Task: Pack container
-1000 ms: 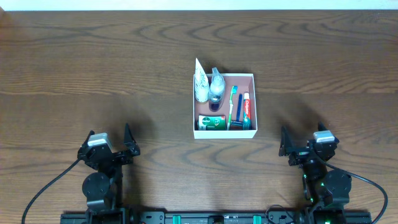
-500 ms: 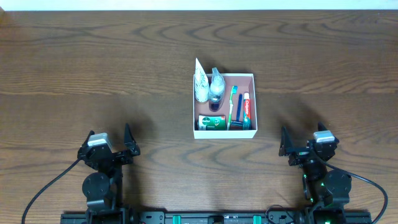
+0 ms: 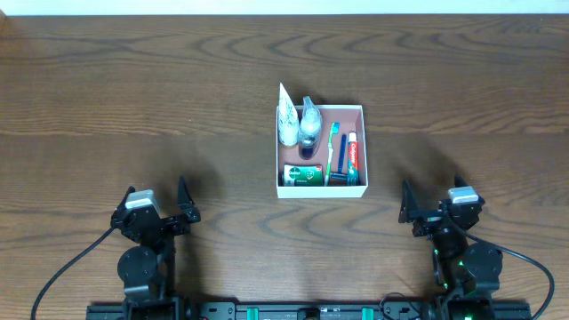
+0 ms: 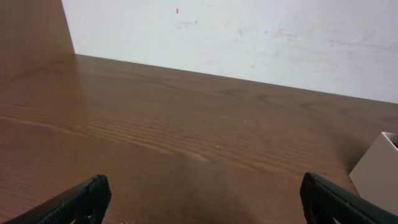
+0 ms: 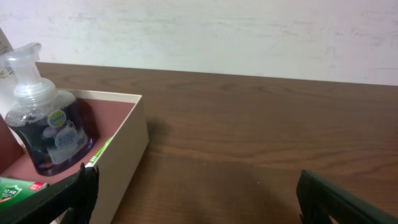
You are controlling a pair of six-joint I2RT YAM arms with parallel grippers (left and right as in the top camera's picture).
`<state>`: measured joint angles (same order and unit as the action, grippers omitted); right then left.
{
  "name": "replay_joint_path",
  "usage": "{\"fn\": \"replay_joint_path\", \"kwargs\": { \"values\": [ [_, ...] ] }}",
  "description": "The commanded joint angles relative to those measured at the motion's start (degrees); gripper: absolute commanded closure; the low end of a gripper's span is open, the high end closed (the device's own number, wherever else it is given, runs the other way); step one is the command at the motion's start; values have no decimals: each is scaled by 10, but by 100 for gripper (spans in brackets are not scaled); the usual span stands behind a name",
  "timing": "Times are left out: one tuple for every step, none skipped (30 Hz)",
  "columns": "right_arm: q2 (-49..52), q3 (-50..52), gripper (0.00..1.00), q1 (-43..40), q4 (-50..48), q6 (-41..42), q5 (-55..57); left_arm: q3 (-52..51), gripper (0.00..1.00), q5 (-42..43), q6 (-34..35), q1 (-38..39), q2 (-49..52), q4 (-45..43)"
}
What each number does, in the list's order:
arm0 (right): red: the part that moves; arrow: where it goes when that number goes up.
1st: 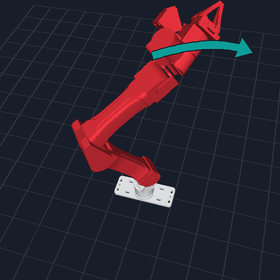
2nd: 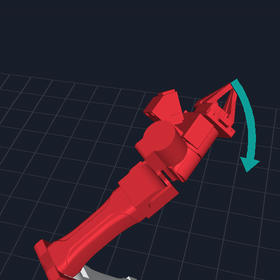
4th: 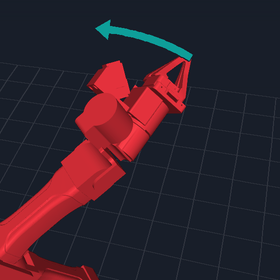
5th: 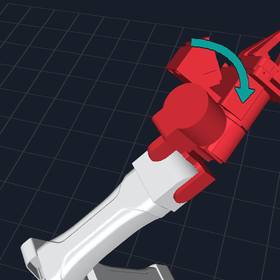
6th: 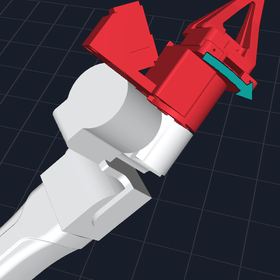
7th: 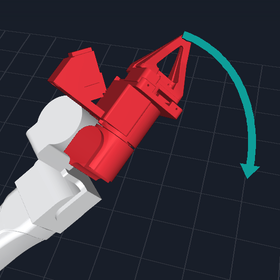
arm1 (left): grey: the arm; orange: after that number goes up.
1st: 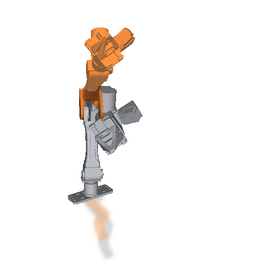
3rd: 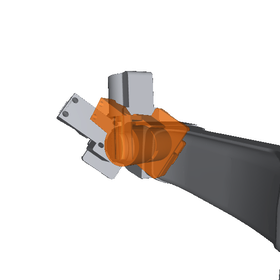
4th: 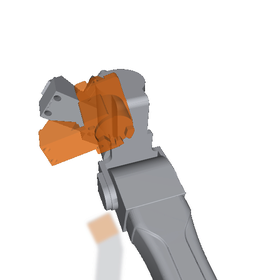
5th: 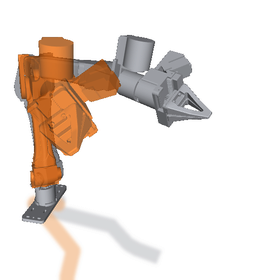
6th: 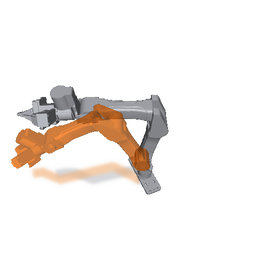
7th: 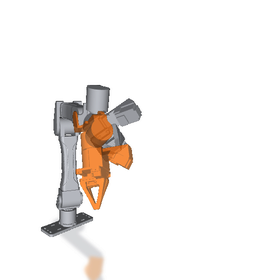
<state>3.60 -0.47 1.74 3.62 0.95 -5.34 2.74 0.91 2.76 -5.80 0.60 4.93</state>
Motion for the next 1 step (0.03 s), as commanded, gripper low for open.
{"fn": "replay_joint_path", "kwargs": {
  "values": [
    [-1, 2, 1, -3, 2, -8, 6, -16, 2, 1, 0, -2, -2, 10]
  ]
}}
